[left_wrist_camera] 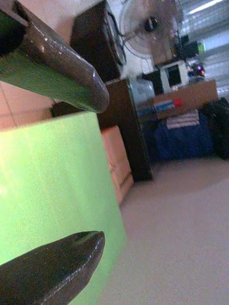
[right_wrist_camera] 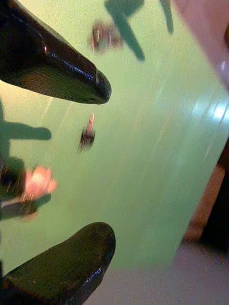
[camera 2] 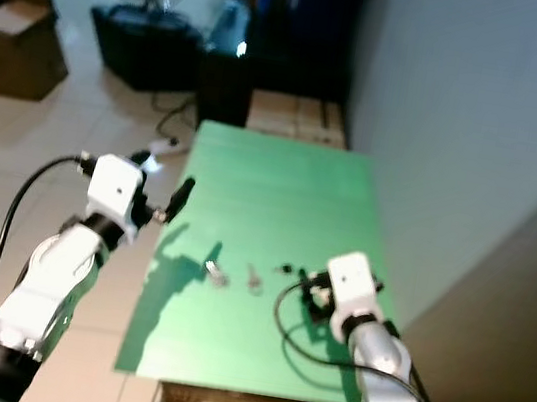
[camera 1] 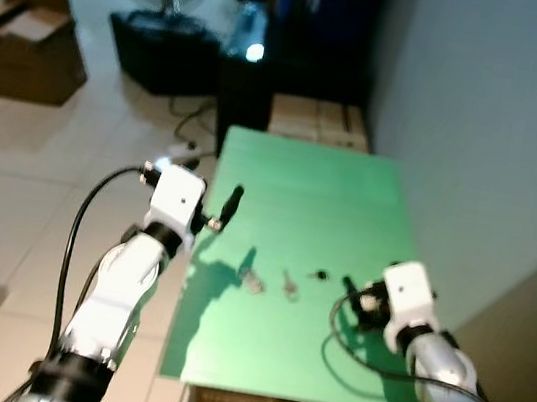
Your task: Hang keys on a hook
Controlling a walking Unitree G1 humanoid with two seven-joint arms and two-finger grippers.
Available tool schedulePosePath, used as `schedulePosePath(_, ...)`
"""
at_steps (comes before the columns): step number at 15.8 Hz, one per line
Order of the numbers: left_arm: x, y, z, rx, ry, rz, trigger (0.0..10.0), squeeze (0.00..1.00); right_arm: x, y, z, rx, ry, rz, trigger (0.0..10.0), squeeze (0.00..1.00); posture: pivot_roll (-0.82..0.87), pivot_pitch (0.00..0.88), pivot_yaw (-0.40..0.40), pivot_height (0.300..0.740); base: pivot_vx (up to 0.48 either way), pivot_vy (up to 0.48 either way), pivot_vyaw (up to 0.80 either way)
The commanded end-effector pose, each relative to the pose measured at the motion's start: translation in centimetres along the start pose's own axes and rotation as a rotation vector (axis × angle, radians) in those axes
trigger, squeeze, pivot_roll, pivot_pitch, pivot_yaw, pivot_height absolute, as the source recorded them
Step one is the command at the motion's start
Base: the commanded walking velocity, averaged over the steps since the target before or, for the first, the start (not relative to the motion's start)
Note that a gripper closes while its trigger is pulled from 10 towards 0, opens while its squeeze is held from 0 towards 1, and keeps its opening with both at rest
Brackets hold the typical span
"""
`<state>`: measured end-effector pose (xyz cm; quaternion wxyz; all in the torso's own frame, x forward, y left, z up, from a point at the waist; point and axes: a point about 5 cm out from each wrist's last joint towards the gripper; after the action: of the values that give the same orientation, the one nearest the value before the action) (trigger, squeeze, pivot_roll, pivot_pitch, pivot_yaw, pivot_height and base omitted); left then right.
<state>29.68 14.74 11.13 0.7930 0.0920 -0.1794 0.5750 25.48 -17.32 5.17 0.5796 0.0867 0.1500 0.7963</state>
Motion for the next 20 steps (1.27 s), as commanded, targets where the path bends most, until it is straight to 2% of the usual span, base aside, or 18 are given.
schedulePosePath(1, -0.1, 0.1, -0.2, 0.011, -0.010, -0.011, 10.0, 0.00, -0.3, 0.2, 0.2, -0.013, -0.005, 0.016, 10.0, 0.00, -0.13, 0.021, -0.014, 0.740, 0.000, 0.000, 0.00)
schedulePosePath(2, -0.3, 0.2, -0.4, 0.026, -0.015, -0.025, 10.0, 0.00, -0.5, 0.0, -0.5, 0.005, -0.004, 0.026, 10.0, 0.00, -0.13, 0.022, -0.016, 0.740, 0.000, 0.000, 0.00)
schedulePosePath(5, -0.8, 0.7, -0.7, 0.045, -0.027, -0.086, 10.0, 0.00, -1.2, -3.1, -1.1, 0.041, 0.027, 0.027, 10.0, 0.00, -0.12, 0.044, -0.015, 0.740, 0.000, 0.000, 0.00)
schedulePosePath(6, -0.9, 0.8, -0.7, 0.044, -0.028, -0.099, 10.0, 0.00, -1.2, -3.6, -1.1, 0.052, 0.032, 0.031, 10.0, 0.92, -0.12, 0.044, -0.015, 0.740, 0.000, 0.000, 0.00)
schedulePosePath(7, -1.0, 0.9, -0.7, 0.044, -0.031, -0.111, 10.0, 0.00, -1.0, -3.7, -1.2, 0.060, 0.049, 0.037, 10.0, 0.92, -0.12, 0.052, -0.013, 0.740, 0.000, 0.000, 0.00)
schedulePosePath(8, -1.2, 1.3, -0.4, 0.042, -0.029, -0.162, 10.0, 0.00, -0.3, -3.8, -1.4, 0.056, 0.075, 0.089, 10.0, 1.00, -0.09, 0.080, -0.010, 0.740, 0.000, 0.000, 0.00)
schedulePosePath(10, -1.3, 1.9, -0.2, 0.046, -0.052, -0.225, 10.0, 0.00, 0.0, -4.5, -1.2, 0.041, 0.083, 0.110, 10.0, 1.00, -0.06, 0.112, -0.004, 0.740, 0.000, 0.000, 0.00)
schedulePosePath(12, -1.0, 2.5, 0.3, 0.051, -0.079, -0.258, 10.0, 0.00, 0.3, -5.7, -0.6, 0.063, 0.034, 0.153, 10.0, 1.00, -0.02, 0.166, 0.027, 0.740, 0.000, 0.000, 0.00)
schedulePosePath(14, -0.8, 2.9, 0.5, 0.058, -0.092, -0.285, 10.0, 0.00, 0.6, -6.4, 0.0, 0.083, 0.028, 0.185, 10.0, 1.00, 0.01, 0.197, 0.049, 0.740, 0.000, 0.000, 0.00)
schedulePosePath(15, -0.7, 3.0, 0.6, 0.062, -0.095, -0.293, 10.0, 0.00, 0.7, -6.6, 0.1, 0.090, 0.023, 0.194, 10.0, 0.93, 0.01, 0.200, 0.052, 0.740, 0.000, 0.000, 0.00)
schedulePosePath(16, -0.5, 3.1, 0.9, 0.069, -0.103, -0.313, 10.0, 0.00, 0.9, -7.1, 0.4, 0.109, 0.004, 0.221, 10.0, 0.00, 0.03, 0.222, 0.065, 0.740, 0.000, 0.000, 0.00)
schedulePosePath(20, -0.2, 3.7, 1.4, 0.085, -0.082, -0.411, 10.0, 0.00, 0.3, -7.6, 0.7, 0.196, 0.024, 0.193, 10.0, 0.00, 0.05, 0.257, 0.072, 0.740, 0.000, 0.000, 0.00)
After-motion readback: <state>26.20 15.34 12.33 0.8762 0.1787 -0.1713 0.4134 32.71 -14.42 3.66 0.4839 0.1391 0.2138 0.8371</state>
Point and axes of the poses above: a point about 5 cm out from each wrist's last joint towards the gripper, its own y axis pointing back from the gripper into the wrist, its own z axis along the axis of the wrist's last joint, x = y × z, and after that the axes turned 11 degrees about -y, right-handed
